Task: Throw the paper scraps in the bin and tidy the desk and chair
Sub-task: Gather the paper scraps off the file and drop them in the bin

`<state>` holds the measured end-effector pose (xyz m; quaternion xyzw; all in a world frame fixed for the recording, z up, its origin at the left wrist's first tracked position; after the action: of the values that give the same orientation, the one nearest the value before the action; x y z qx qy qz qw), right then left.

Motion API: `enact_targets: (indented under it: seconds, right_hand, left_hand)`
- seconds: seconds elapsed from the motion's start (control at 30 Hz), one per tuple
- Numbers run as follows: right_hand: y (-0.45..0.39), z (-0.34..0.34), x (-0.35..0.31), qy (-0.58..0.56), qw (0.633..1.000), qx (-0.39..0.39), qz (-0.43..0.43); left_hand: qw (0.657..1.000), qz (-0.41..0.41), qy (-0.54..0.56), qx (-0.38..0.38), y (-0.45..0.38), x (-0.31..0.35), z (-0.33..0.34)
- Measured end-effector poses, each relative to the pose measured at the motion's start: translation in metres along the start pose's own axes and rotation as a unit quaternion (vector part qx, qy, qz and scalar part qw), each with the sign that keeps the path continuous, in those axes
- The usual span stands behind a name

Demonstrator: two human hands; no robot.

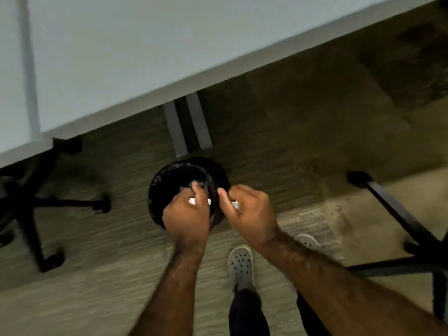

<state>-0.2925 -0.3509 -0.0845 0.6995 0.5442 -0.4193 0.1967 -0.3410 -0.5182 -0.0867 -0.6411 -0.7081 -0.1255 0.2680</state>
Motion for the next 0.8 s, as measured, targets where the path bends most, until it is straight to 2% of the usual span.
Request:
enact_targets:
  seconds: [0.07, 0.13, 0.23, 0.27, 0.33, 0.4, 0.47, 0.53, 0.63, 0.8]
  right_hand:
    - [0.003, 0.037, -0.013, -0.008, 1.0, -0.013, -0.006]
    - [0.003, 0.072, -0.027, -0.013, 1.0, -0.016, -0.014]
    - [-0.004, 0.124, -0.039, 0.006, 0.999, -0.027, -0.027]
    - [-0.007, 0.145, -0.035, 0.024, 0.998, -0.049, -0.016]
    - [-0.008, 0.2, -0.008, 0.051, 0.981, -0.183, 0.048]
    - [0.007, 0.249, 0.026, 0.067, 0.93, -0.343, 0.115]
    - [0.023, 0.27, 0.05, 0.109, 0.89, -0.422, 0.132]
    - [0.033, 0.274, 0.057, 0.135, 0.878, -0.45, 0.094]
    - [0.04, 0.258, 0.053, 0.147, 0.888, -0.43, 0.063]
    - [0.051, 0.219, 0.031, 0.136, 0.894, -0.423, 0.057]
  left_hand:
    - [0.996, -0.065, 0.012, 0.067, -0.004, -0.047, -0.024]
    - [0.989, -0.094, -0.002, 0.114, -0.007, -0.082, -0.04]
    - [0.982, -0.13, -0.003, 0.134, -0.015, -0.123, -0.039]
    - [0.981, -0.152, 0.0, 0.12, -0.017, -0.136, -0.03]
    - [0.978, -0.207, 0.006, 0.027, -0.018, -0.165, 0.005]
    - [0.96, -0.257, 0.044, -0.105, -0.013, -0.195, 0.049]
    - [0.937, -0.283, 0.04, -0.201, -0.003, -0.219, 0.073]
    - [0.942, -0.252, -0.019, -0.222, 0.002, -0.229, 0.075]
    - [0.953, -0.162, -0.084, -0.244, 0.014, -0.215, 0.066]
    - [0.948, -0.132, -0.101, -0.271, 0.028, -0.191, 0.054]
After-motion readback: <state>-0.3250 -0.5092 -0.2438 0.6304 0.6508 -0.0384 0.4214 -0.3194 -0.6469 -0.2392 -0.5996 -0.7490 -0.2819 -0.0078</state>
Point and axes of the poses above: each hand's wrist, its own y-axis away from the middle knuckle, its own z-axis out of the palm, x = y × z, the point moved 10 cm from there along -y, towards the middle knuckle, and after that the axes turned 4 degrees about y, right-handed, at the moved point
